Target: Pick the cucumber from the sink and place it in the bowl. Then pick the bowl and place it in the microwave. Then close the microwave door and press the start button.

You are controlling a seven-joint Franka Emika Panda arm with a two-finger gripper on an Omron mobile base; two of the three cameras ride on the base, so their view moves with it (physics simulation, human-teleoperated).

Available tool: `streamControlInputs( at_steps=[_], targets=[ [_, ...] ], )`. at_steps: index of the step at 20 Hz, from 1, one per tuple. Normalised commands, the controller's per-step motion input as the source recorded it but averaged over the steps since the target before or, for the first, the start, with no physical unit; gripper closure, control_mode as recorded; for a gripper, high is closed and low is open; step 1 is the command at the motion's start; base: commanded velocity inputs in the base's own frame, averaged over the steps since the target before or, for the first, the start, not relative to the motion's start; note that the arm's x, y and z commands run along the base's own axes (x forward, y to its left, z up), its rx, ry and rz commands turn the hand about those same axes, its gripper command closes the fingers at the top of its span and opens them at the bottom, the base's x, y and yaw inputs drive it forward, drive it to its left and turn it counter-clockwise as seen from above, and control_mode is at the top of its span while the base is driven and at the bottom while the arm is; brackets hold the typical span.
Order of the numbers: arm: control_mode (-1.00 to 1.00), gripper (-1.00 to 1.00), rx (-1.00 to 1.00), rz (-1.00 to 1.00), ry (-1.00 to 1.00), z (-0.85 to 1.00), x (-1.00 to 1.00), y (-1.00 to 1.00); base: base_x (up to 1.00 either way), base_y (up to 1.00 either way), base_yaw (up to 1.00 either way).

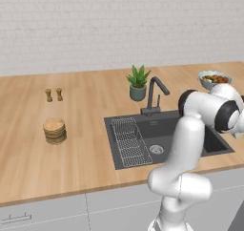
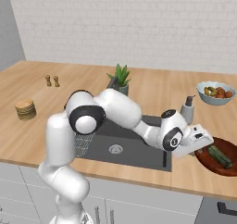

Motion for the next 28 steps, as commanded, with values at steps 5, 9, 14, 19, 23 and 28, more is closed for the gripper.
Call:
streamControlInputs(
  at_steps=[5, 9, 14, 19, 23, 28],
  targets=[
    [-1.00, 1.00, 0.01, -0.01, -0.02, 1.00, -0.30, 0.78, 0.00, 0.00, 0.00],
    [-1.00, 1.00, 0.01, 0.01, 0.00, 1.00, -0.31, 0.66, 0.00, 0.00, 0.00],
    [-1.00, 1.00, 0.10, 0.07, 0.00, 1.00, -0.31, 0.61, 0.00, 0.00, 0.00],
    [-1.00, 1.00, 0.12, 0.09, 0.00, 1.00, -0.16, 0.75, 0.00, 0.00, 0.00],
    [-1.00, 1.00, 0.02, 0.05, 0.00, 1.00, -0.21, 0.96, 0.00, 0.00, 0.00],
    [-1.00, 1.00, 0.00, 0.01, -0.08, 1.00, -0.33, 0.95, 0.00, 0.00, 0.00]
  ],
)
